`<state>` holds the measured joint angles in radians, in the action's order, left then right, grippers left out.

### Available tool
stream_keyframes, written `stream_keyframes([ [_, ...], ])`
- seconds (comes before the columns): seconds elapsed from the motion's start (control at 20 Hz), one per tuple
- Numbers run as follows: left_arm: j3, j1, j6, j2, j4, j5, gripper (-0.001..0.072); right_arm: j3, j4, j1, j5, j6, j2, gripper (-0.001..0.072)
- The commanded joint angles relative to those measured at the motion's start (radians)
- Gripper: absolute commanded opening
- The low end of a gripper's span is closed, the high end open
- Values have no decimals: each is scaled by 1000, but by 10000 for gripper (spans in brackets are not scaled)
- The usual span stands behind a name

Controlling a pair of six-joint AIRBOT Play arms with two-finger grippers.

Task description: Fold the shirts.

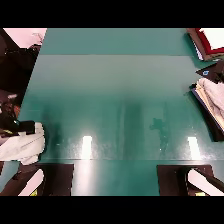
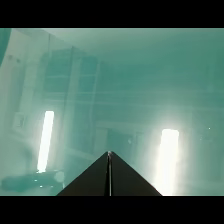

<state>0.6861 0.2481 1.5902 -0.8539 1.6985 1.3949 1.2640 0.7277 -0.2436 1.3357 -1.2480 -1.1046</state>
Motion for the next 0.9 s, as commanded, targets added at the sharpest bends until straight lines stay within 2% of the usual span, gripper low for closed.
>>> stream_keyframes([
  [0.0,-125,2,60,4,30,-91,540,0,0,0,-1,0,0,17],
  [0.05,-125,2,60,4,30,-98,261,0,0,0,-1,0,0,17],
  [0.1,-117,2,60,4,29,-101,75,0,0,0,-1,0,0,17],
  [0.15,-95,2,59,4,20,-102,31,0,-1,0,-2,0,0,17],
  [0.25,10,2,45,4,-13,-86,31,2,-2,0,-2,0,0,17],
  [0.4,319,-48,24,4,-122,-36,30,2,-49,0,-24,0,0,17],
  [0.5,551,-119,-20,4,-243,-23,31,2,-135,0,-61,0,0,16],
  [0.6,770,-208,-29,2,-396,-62,30,15,-177,0,-95,0,0,17],
  [0.7,959,-312,-100,-20,-508,-125,30,57,-183,0,-111,0,0,17],
  [0.85,1145,-458,-192,-116,-578,-153,30,156,-177,0,-115,0,0,17],
])
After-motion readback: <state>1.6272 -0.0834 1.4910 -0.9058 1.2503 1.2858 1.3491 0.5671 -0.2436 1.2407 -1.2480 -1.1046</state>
